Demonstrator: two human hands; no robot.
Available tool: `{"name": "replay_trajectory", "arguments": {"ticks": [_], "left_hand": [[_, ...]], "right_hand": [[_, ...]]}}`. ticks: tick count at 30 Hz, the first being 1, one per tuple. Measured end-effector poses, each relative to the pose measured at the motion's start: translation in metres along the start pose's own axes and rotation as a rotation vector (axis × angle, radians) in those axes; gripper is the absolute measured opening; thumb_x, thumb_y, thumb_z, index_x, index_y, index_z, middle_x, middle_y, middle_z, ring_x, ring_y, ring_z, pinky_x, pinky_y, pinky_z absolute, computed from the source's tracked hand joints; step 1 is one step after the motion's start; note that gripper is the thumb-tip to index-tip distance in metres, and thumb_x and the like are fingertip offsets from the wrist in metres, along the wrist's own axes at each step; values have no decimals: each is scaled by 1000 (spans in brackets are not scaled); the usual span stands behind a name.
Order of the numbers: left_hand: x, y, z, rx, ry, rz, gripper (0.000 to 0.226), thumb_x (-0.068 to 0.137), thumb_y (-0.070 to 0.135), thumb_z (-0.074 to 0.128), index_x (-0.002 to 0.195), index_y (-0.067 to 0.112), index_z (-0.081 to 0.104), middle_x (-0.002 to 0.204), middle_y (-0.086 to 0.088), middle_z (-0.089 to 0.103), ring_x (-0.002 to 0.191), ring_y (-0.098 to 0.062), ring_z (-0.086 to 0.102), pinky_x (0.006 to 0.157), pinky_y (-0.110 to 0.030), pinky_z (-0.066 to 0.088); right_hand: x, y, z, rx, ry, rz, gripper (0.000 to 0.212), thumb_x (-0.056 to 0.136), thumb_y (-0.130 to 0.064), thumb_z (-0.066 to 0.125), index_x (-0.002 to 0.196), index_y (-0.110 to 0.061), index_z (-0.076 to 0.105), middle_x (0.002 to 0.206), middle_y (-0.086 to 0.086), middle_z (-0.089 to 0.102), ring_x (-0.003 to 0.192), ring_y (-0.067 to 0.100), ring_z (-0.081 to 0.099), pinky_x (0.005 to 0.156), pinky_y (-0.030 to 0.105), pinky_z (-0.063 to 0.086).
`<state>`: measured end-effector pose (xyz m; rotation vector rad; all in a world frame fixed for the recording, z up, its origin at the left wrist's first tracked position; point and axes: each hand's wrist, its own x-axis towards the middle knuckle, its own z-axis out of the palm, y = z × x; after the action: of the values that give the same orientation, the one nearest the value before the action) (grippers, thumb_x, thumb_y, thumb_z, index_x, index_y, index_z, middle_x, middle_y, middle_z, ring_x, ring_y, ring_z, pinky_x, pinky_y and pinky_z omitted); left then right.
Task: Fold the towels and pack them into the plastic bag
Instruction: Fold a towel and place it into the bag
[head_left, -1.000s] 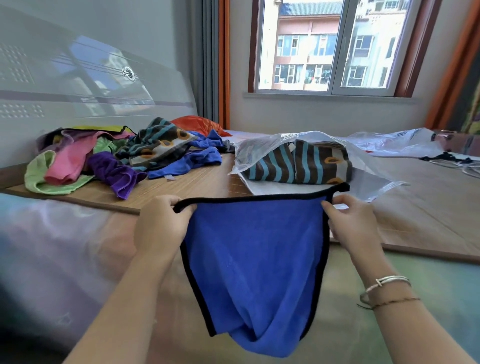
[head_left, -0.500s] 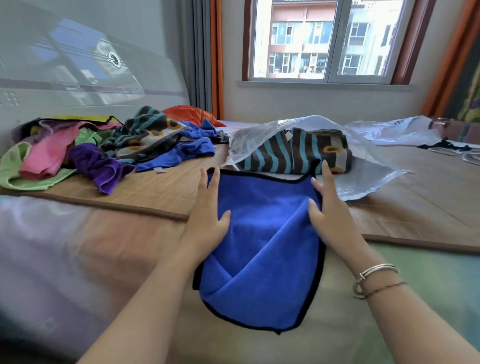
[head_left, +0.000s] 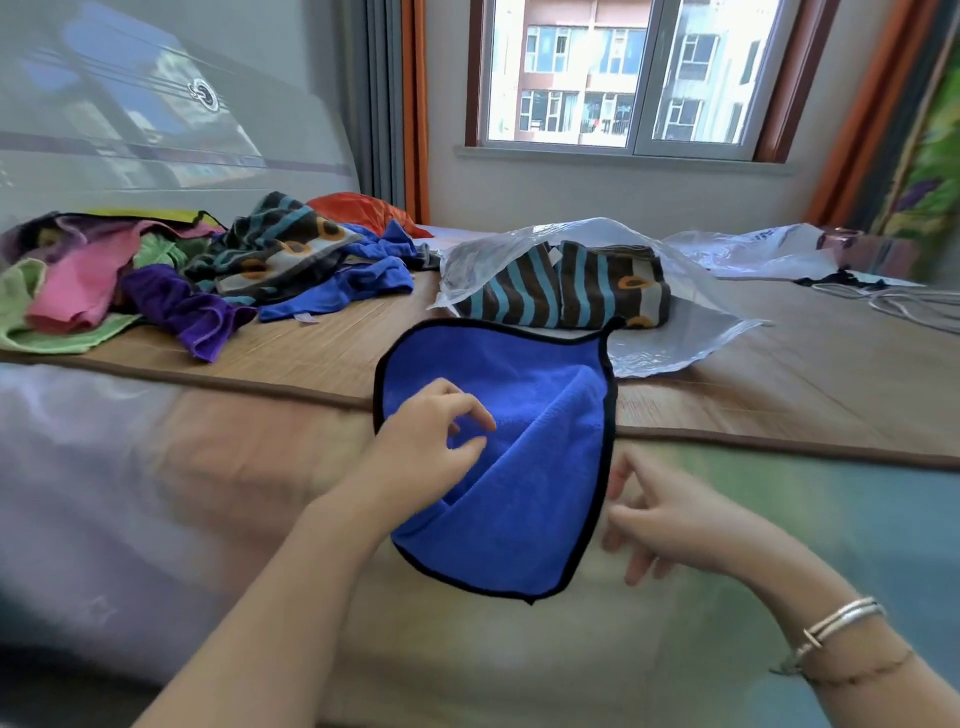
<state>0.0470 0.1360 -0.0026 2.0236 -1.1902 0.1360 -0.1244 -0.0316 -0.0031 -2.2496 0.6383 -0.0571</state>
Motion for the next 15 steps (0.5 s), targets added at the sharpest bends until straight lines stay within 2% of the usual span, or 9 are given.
{"name": "replay_trajectory", "arguments": {"ticks": [2,4,7,9,12,15], "left_hand": [[-4,-2,2,17,-115,-19,16,88,23,65,99,34,68,106,18,53,100,-2,54,94,-34,46],[-6,-4,4,33,-152,-23,19,87,25,66,102,36,68,109,20,53,105,-1,52,98,-35,44],[-6,-2,2,-8,-147,-46,19,89,24,64,104,36,68,110,19,54,105,-1,52,95,-24,43],[-6,0,1,-57,-143,-57,18,90,24,63,103,36,69,110,19,57,105,0,53,88,-13,40],[-6,9,-1,-169,-100,-55,15,90,23,64,97,35,69,105,18,63,99,-1,58,81,-8,42],[-7,26,-7,-302,-76,-33,0,87,28,69,87,28,69,90,15,66,77,-1,61,73,-12,46]], "right_hand": [[-6,7,4,60,-103,-67,22,87,3,41,98,-16,39,100,17,68,69,22,72,56,27,50],[-6,11,6,133,-147,-187,33,82,12,39,99,-16,42,100,17,61,72,17,66,59,26,45],[0,12,8,206,-41,-382,43,76,16,40,99,-16,56,83,-2,55,73,13,51,64,23,37],[4,11,13,202,64,-471,49,75,20,46,101,-17,62,83,-15,57,75,7,49,67,17,37],[10,8,22,1,274,-594,42,69,4,67,95,-28,59,90,-20,58,85,7,50,76,11,36],[15,3,20,-145,479,-676,26,67,-33,73,84,-28,54,83,-18,56,84,8,48,76,17,38]]}}
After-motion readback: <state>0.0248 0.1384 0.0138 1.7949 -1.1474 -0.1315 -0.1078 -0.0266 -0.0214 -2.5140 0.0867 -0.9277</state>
